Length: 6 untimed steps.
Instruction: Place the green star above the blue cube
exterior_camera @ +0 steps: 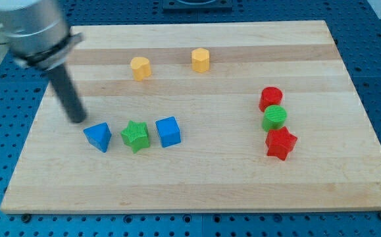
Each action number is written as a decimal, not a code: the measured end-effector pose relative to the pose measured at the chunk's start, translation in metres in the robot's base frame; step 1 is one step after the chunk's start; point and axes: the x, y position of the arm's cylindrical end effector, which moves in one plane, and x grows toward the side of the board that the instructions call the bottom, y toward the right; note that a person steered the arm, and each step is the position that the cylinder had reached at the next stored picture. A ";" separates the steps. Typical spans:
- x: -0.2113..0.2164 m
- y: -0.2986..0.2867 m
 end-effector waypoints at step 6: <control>-0.037 0.169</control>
